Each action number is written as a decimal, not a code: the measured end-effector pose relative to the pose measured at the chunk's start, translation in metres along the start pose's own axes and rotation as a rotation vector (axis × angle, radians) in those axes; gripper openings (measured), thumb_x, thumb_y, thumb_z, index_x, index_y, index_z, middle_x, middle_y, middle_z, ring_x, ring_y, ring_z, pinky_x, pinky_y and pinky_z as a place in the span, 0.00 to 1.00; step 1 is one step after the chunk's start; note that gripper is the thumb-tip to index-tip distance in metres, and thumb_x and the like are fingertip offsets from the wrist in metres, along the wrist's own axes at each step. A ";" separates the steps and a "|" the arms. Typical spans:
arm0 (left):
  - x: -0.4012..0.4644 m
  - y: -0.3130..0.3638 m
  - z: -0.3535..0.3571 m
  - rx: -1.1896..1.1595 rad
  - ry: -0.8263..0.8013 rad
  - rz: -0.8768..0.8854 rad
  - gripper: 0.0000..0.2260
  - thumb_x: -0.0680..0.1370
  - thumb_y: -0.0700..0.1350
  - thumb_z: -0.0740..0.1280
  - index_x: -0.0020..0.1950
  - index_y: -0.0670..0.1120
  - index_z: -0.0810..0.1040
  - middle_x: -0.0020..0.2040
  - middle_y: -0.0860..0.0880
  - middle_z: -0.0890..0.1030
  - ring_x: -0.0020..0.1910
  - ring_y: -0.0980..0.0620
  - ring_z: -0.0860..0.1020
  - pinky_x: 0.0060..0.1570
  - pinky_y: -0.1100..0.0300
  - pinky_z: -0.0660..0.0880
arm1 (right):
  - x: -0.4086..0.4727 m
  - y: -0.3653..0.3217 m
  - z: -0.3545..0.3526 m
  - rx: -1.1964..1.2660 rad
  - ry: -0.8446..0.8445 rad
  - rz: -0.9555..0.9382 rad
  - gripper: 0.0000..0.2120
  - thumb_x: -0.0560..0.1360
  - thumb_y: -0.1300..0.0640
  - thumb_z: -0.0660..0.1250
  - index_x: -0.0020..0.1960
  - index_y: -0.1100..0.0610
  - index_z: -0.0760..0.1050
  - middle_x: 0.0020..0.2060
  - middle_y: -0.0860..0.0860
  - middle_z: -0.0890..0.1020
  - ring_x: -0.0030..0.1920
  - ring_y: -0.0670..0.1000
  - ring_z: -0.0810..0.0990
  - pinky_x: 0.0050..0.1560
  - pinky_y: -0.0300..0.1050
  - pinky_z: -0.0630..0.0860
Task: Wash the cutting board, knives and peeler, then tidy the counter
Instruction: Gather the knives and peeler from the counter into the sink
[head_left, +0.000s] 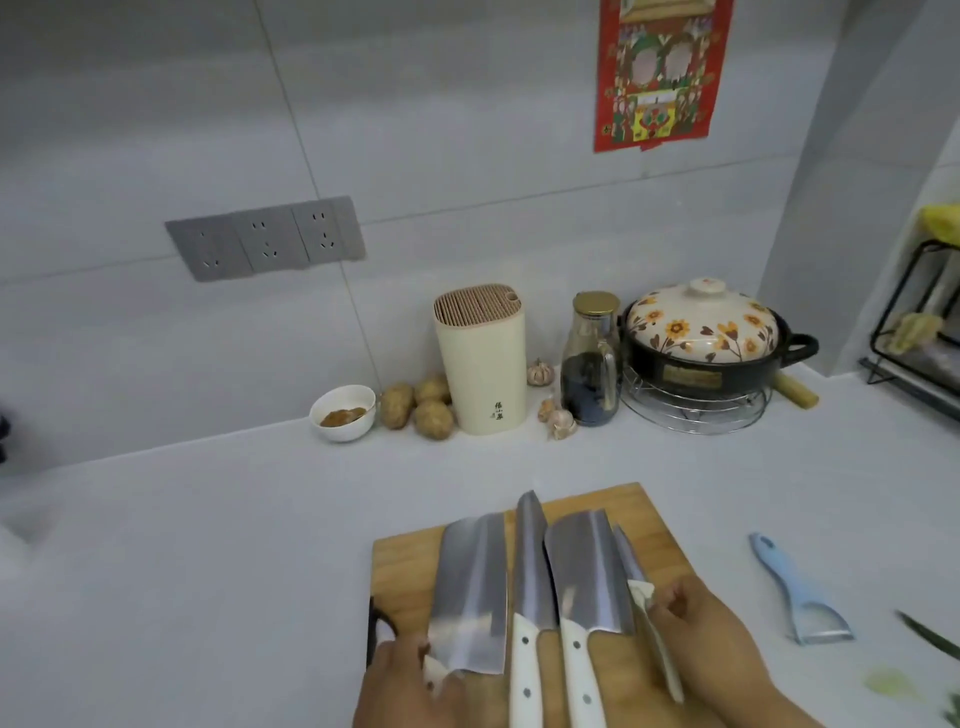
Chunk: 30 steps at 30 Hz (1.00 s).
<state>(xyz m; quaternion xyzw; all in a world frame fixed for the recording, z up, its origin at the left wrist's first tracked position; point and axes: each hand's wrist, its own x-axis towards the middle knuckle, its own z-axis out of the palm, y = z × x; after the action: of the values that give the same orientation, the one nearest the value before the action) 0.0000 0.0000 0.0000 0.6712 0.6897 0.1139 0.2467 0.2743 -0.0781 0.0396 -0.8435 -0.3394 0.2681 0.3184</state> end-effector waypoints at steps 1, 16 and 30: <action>-0.007 0.007 -0.007 -0.012 0.039 -0.016 0.33 0.55 0.65 0.50 0.53 0.54 0.77 0.78 0.43 0.60 0.59 0.49 0.77 0.54 0.61 0.72 | -0.003 -0.002 -0.001 -0.007 -0.026 -0.004 0.07 0.74 0.54 0.66 0.41 0.56 0.72 0.33 0.51 0.79 0.36 0.47 0.77 0.38 0.42 0.69; -0.024 0.019 -0.033 -0.058 0.022 -0.051 0.05 0.70 0.50 0.70 0.36 0.50 0.79 0.45 0.51 0.83 0.41 0.53 0.79 0.41 0.58 0.75 | -0.004 0.004 0.001 -0.246 -0.091 0.053 0.11 0.75 0.51 0.66 0.37 0.52 0.68 0.33 0.46 0.74 0.36 0.47 0.73 0.29 0.33 0.61; -0.051 0.083 -0.023 -0.271 -0.025 -0.017 0.03 0.71 0.48 0.70 0.41 0.50 0.80 0.34 0.53 0.81 0.35 0.59 0.78 0.35 0.62 0.74 | -0.030 -0.028 0.014 -0.026 -0.191 0.051 0.09 0.74 0.52 0.66 0.42 0.58 0.74 0.31 0.47 0.75 0.30 0.43 0.72 0.28 0.36 0.64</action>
<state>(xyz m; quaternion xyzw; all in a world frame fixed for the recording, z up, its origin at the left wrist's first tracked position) 0.0597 -0.0402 0.0700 0.6271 0.6706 0.1957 0.3447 0.2349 -0.0794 0.0578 -0.8267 -0.3499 0.3509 0.2665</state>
